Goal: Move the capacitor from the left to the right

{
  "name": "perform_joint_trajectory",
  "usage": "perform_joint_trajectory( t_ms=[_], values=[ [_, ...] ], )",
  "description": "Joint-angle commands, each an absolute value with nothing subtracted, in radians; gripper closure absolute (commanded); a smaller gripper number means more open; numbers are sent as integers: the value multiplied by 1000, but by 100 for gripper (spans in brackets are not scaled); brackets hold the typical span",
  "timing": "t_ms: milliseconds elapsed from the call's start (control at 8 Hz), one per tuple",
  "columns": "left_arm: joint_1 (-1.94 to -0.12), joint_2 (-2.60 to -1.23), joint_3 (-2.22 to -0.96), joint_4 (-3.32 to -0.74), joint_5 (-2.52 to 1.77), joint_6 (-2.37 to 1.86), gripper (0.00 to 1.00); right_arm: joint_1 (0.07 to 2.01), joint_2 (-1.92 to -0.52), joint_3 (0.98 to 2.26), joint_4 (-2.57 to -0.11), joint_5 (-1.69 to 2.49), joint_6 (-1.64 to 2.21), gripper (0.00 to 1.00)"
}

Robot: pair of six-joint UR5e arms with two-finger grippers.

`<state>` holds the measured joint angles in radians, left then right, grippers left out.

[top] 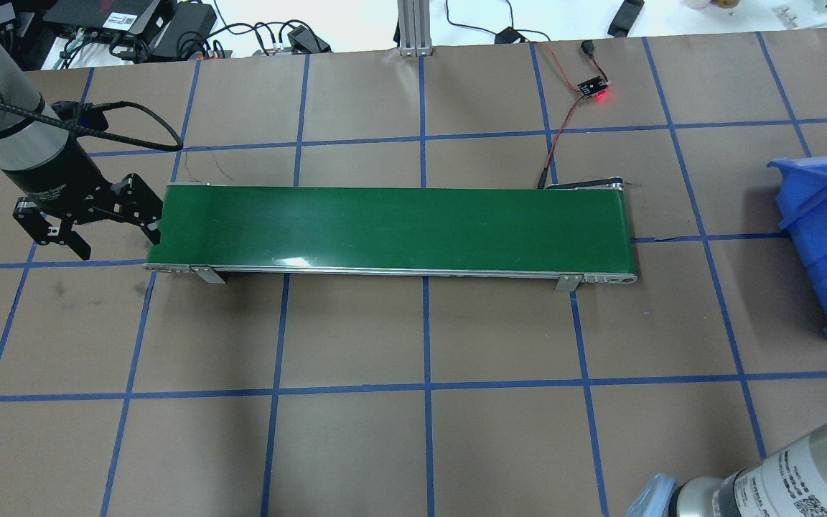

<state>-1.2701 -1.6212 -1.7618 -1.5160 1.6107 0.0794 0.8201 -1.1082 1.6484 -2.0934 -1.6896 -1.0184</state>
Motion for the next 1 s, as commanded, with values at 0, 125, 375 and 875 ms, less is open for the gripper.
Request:
perform_joint_trajectory(
  t_ms=[0, 125, 375, 875],
  values=[
    [-1270, -1626, -1766, -1509, 1611, 80, 0, 816, -1103, 1654, -2100, -1690, -1019, 47],
    [-1269, -1625, -1766, -1511, 1611, 81, 0, 816, -1107, 1654, -2100, -1687, -1020, 23],
    [-1269, -1624, -1767, -1511, 1611, 81, 0, 815, -1129, 1651, -2097, -1648, -1069, 0],
    [-1269, -1621, -1764, -1509, 1612, 83, 0, 810, -1401, 1629, -1891, -1654, -1094, 0]
  ],
)
